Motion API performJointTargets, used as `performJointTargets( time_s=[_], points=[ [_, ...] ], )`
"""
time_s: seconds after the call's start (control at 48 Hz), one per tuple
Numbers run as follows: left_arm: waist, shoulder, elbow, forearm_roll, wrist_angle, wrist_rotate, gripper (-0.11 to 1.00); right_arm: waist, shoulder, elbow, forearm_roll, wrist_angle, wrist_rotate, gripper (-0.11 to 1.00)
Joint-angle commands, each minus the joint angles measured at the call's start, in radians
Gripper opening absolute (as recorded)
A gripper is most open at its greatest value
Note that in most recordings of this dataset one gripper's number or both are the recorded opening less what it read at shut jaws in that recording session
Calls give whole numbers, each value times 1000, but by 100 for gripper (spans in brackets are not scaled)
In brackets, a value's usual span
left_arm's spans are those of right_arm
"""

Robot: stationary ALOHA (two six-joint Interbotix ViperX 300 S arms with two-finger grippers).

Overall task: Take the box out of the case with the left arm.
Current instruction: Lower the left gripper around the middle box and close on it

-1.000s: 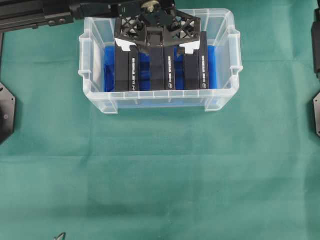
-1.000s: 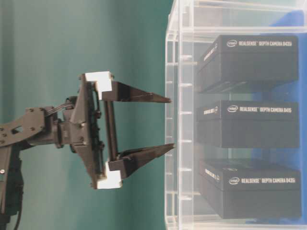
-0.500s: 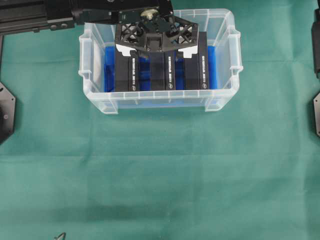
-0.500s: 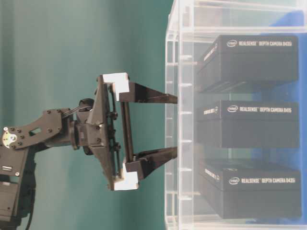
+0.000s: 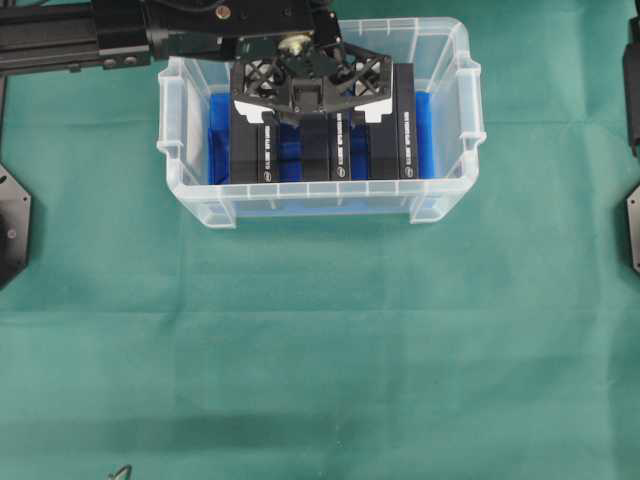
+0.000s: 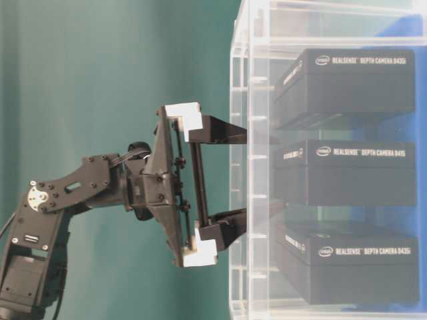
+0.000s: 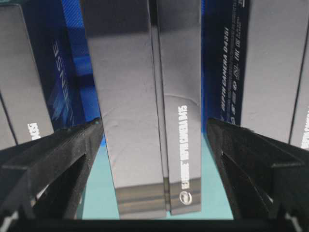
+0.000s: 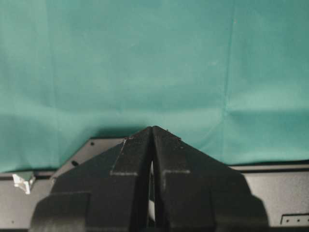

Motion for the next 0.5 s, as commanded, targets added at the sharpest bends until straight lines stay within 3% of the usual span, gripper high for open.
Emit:
performJointTargets(
  time_s=[0.0, 0.479],
  points=[
    [-2, -14, -2, 3, -15, -2, 91, 0, -2, -26, -2, -5, 0, 0],
    [2, 26, 5, 6, -44, 0, 91, 0, -2, -25, -2, -11, 0, 0]
  ],
)
